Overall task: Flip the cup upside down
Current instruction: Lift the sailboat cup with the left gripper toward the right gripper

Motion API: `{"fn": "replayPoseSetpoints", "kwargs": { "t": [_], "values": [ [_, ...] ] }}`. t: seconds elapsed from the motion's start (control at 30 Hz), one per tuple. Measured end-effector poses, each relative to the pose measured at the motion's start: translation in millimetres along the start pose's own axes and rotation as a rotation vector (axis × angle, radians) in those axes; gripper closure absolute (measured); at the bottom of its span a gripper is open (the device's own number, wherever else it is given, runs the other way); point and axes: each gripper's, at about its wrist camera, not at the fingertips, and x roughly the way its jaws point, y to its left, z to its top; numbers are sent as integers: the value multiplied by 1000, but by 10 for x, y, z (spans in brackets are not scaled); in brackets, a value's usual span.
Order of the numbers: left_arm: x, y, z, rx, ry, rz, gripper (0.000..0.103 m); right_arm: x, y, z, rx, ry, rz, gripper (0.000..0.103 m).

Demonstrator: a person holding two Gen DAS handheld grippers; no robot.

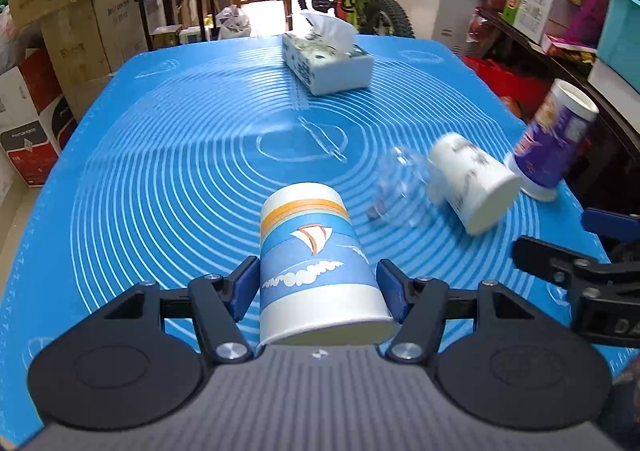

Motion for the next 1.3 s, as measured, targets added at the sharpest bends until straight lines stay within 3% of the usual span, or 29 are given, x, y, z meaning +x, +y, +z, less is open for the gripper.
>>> {"fn": "replayPoseSetpoints", "kwargs": {
  "t": [0.3, 0.63, 0.87, 1.3],
  "values": [
    [58, -139, -291, 20, 39, -19, 38, -112, -6, -252, 16, 44, -10, 3],
    [75, -166, -373, 12, 65, -16, 37, -126, -12, -291, 26, 54, -6, 3],
    [57, -135, -367, -7, 62, -14, 18, -125, 4, -320, 27, 56, -7, 3],
    [-25, -114, -327, -10, 45, -15, 17, -130, 11, -310, 30, 49, 3, 3]
  ]
}}
